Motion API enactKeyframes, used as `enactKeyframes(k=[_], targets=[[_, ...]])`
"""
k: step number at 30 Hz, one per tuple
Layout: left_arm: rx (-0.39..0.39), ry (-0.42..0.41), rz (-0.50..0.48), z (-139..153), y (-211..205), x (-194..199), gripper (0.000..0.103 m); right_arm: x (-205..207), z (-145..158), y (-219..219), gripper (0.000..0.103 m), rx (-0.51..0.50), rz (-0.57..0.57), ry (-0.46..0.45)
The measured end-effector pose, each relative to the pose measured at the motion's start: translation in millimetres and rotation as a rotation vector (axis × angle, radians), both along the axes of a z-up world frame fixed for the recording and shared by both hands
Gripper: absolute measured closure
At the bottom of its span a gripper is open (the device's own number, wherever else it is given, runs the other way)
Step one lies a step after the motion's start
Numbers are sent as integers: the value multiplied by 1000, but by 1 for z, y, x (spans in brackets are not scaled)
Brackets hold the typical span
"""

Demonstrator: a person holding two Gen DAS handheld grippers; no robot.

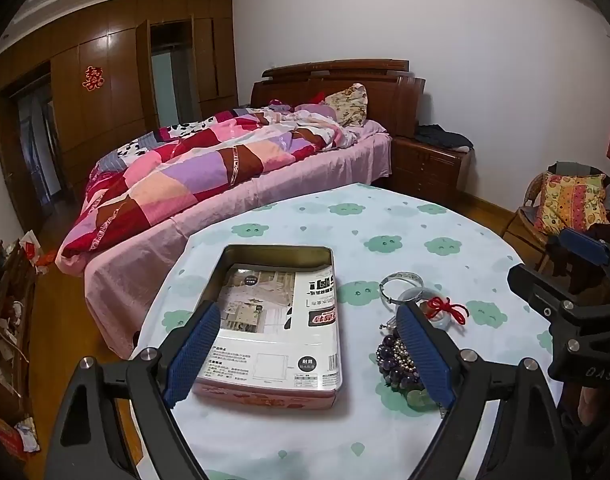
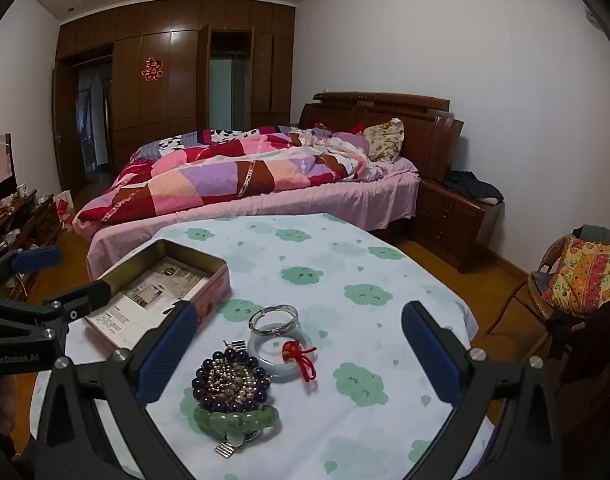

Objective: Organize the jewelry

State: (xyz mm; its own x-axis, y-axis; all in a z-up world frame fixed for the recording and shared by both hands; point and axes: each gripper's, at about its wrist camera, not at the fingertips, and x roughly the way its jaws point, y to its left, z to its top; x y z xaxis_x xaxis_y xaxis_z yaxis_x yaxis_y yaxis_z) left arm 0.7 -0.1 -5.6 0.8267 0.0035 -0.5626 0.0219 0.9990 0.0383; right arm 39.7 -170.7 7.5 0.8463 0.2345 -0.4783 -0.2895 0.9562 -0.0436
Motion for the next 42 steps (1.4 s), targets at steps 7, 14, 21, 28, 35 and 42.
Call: enactKeyframes(k=[7, 14, 21, 28, 35, 42], targets=[[-7, 4, 9, 0, 2, 1, 13, 1, -1, 2, 0, 1, -5, 3], [-7, 4, 9, 0, 3, 1, 13, 1, -2, 3, 0, 0, -4, 5], [-6, 5, 11, 0, 5, 1, 13, -1, -2, 3, 0, 2, -6, 3], [-5, 8, 20, -2, 9, 1, 13, 2, -3, 3, 0, -2, -6, 6], [0, 14, 29, -3, 8, 3, 13, 3, -3, 2, 0, -1, -4, 8], [0, 15, 28, -3, 9, 3, 13, 1, -3, 2, 0, -1, -5, 10]])
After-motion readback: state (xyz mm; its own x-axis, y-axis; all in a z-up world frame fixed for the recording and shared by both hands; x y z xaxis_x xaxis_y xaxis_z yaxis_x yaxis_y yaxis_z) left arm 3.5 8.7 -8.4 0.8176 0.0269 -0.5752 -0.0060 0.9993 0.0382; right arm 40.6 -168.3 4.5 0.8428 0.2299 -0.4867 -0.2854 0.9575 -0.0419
